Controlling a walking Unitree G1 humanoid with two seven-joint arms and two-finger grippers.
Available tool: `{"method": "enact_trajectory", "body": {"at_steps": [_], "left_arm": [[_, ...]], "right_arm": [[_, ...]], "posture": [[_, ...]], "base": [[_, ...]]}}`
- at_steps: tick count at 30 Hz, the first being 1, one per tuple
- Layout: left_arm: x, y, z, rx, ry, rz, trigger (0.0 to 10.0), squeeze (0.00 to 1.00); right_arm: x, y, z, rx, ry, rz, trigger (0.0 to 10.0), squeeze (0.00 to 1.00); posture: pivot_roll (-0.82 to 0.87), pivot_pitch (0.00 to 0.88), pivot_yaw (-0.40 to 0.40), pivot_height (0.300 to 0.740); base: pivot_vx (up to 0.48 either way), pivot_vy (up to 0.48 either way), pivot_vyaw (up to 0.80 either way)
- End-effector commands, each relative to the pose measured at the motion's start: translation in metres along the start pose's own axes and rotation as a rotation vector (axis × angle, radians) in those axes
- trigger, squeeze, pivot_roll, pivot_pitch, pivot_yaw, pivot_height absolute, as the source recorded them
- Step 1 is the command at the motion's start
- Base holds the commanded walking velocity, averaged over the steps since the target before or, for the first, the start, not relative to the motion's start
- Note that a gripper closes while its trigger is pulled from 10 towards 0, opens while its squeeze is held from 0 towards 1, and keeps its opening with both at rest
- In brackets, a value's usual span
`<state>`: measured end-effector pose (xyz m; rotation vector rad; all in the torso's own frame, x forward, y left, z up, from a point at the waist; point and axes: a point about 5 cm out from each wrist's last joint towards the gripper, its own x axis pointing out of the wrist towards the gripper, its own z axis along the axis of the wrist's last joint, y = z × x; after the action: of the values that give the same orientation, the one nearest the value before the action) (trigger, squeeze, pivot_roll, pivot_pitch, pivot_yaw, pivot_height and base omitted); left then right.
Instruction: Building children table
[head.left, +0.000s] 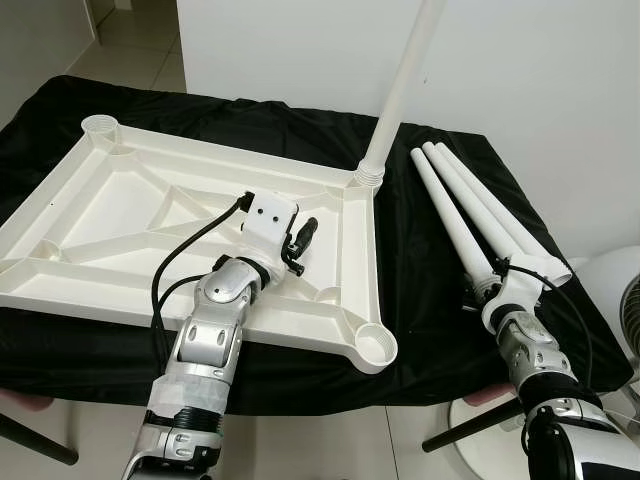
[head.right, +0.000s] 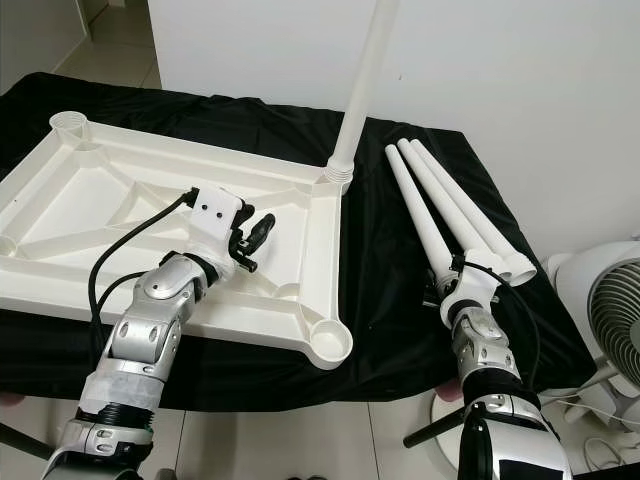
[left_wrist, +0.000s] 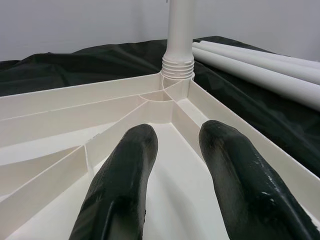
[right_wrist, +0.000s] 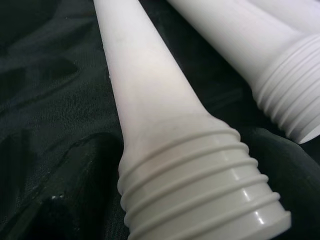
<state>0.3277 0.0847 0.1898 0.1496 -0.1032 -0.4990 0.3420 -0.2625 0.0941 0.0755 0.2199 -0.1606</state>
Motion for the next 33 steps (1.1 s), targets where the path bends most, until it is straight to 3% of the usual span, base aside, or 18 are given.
{"method": "enact_trajectory", "body": {"at_steps": [1,3,4,5,11,12,14,19,20,21,22,23,24,26,27,30,33], "left_arm": [[0.002,-0.004,0.002,-0.008,-0.002,0.045,10.0,0.00],[0.002,-0.004,0.002,-0.009,-0.002,0.042,10.0,0.00],[0.003,-0.005,0.003,-0.007,-0.005,0.039,10.0,0.00],[0.003,-0.005,0.003,-0.004,-0.008,0.036,10.0,0.00],[0.004,-0.005,0.005,-0.003,-0.015,0.029,10.0,0.00],[0.004,-0.006,0.005,-0.006,-0.017,0.026,10.0,0.00],[0.004,-0.007,0.007,-0.014,-0.036,0.003,10.0,0.00],[0.004,-0.008,0.008,-0.039,-0.038,-0.027,10.0,0.00],[0.004,-0.007,0.009,-0.042,-0.041,-0.028,10.0,0.00],[0.004,-0.006,0.009,-0.045,-0.039,-0.033,10.0,0.00],[0.004,-0.006,0.009,-0.045,-0.039,-0.033,10.0,0.00],[0.004,-0.004,0.008,-0.052,-0.029,-0.038,10.0,0.00],[0.003,-0.003,0.007,-0.057,-0.016,-0.050,10.0,0.00],[0.002,-0.002,0.009,-0.048,-0.017,-0.081,10.0,0.00],[0.002,-0.002,0.009,-0.048,-0.017,-0.081,10.0,0.00],[0.002,0.001,0.015,-0.066,-0.036,-0.107,10.0,0.00],[0.003,0.003,0.016,-0.091,-0.032,-0.119,10.0,0.00]], "right_arm": [[-0.001,-0.003,-0.005,0.020,0.018,0.003,6.4,0.00],[-0.001,-0.002,-0.006,0.034,0.024,0.014,6.4,0.00],[-0.001,0.000,-0.008,0.041,0.041,0.031,1.2,0.00],[-0.001,0.001,-0.009,0.038,0.043,0.044,0.0,0.00],[-0.001,0.006,-0.011,0.032,0.035,0.071,0.0,0.00],[-0.002,0.008,-0.010,0.007,0.012,0.069,0.4,0.00],[-0.003,0.016,-0.007,0.002,-0.040,0.096,10.0,0.00],[-0.004,0.020,-0.003,0.033,-0.095,0.103,10.0,0.00],[-0.004,0.022,0.002,0.050,-0.144,0.116,7.9,0.00],[-0.005,0.024,0.005,0.061,-0.171,0.123,0.0,0.00],[-0.005,0.024,0.005,0.061,-0.171,0.123,0.0,0.00],[-0.006,0.028,0.013,0.065,-0.224,0.135,8.4,0.00],[-0.007,0.030,0.020,0.060,-0.275,0.136,10.0,0.00],[-0.011,0.034,0.037,0.042,-0.407,0.112,10.0,0.00],[-0.011,0.034,0.037,0.042,-0.407,0.112,10.0,0.00],[-0.016,0.040,0.056,0.046,-0.538,0.148,10.0,0.00],[-0.017,0.043,0.064,0.061,-0.574,0.176,10.0,0.00]], "posture": [[0.09,0.054,-0.136,0.740],[0.09,0.054,-0.136,0.740],[0.09,0.050,-0.135,0.740],[0.09,0.047,-0.134,0.740],[0.09,0.040,-0.135,0.740],[0.09,0.039,-0.138,0.740],[0.08,0.037,-0.138,0.740],[0.08,0.036,-0.139,0.740],[0.08,0.036,-0.140,0.740],[0.08,0.036,-0.141,0.740],[0.08,0.036,-0.141,0.740],[0.09,0.034,-0.143,0.740],[0.09,0.033,-0.142,0.740],[0.09,0.028,-0.136,0.740],[0.09,0.028,-0.136,0.740],[0.09,0.016,-0.129,0.740],[0.09,0.016,-0.129,0.740]], "base": [[0.000,0.000,0.00],[0.000,0.000,0.00],[0.000,0.000,0.00],[0.000,0.000,0.00],[0.000,0.000,0.00],[0.000,0.000,0.00],[0.000,0.000,0.00],[0.000,0.000,0.00],[0.000,0.000,0.00],[0.000,0.000,0.00],[0.000,0.000,0.00],[0.000,0.000,0.00],[0.000,0.000,0.00],[0.000,0.000,0.00],[0.000,0.000,0.00],[0.000,0.000,0.00],[0.000,0.000,0.00]]}}
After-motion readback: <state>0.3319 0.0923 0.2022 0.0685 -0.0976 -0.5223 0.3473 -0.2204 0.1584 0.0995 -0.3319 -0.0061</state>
